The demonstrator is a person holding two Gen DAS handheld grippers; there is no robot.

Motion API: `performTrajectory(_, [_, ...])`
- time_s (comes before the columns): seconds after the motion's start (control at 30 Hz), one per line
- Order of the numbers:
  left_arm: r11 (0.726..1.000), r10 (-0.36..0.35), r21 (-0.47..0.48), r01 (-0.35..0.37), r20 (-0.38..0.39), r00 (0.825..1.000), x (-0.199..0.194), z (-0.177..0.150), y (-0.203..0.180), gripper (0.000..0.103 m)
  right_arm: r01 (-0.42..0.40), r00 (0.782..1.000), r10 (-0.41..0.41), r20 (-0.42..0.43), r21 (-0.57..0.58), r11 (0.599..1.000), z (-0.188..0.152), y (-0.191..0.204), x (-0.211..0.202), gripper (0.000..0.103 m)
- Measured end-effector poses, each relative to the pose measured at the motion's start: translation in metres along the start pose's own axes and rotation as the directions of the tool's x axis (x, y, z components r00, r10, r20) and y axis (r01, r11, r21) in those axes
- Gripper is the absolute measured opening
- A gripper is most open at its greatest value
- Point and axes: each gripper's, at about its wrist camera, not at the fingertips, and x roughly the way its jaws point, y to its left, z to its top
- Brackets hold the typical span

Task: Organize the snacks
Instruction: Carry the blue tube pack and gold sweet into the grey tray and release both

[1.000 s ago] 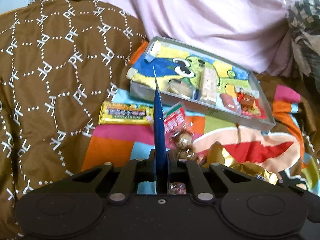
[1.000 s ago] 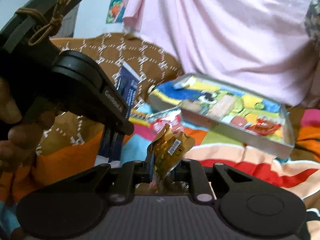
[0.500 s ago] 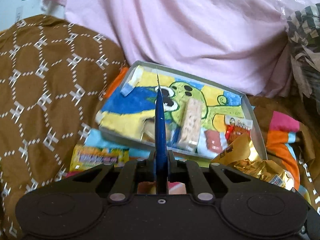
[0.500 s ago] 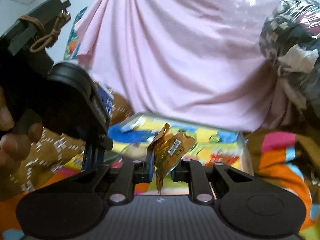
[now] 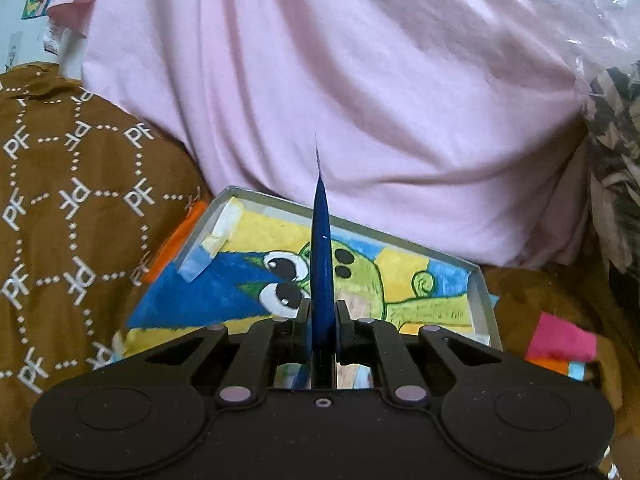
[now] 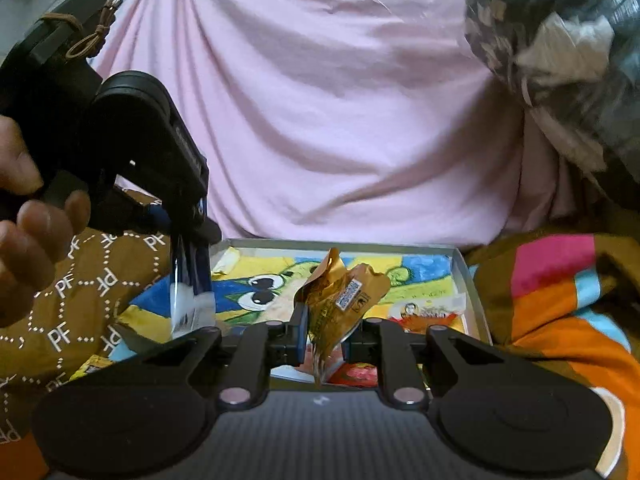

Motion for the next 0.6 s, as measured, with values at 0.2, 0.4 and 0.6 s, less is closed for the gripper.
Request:
performTrajectory(0.2, [0.998, -0.028, -0.054, 0.027, -0.012, 1.000, 0.026, -0.002, -0.003, 0.010, 0.003, 0.999, 0.001, -0.044, 0.075, 0.997, -0.006, -0.019, 0.012, 0.018])
performTrajectory(0.4, [0.996, -0.035, -0.087, 0.033, -0.024, 0.999, 0.046, -0.008, -0.002, 0.011, 0.009, 0.997, 0.003, -0.073, 0.163, 0.987, -0.011, -0.036, 0.022, 0.019])
performTrajectory(0.6, [0.995, -0.010, -0.101, 0.007, -0.029, 1.000, 0.062, -0.012, 0.008, 0.016, 0.042, 0.993, -0.021, -0.114, 0.188, 0.981, -0.013, -0.047, 0.035, 0.023])
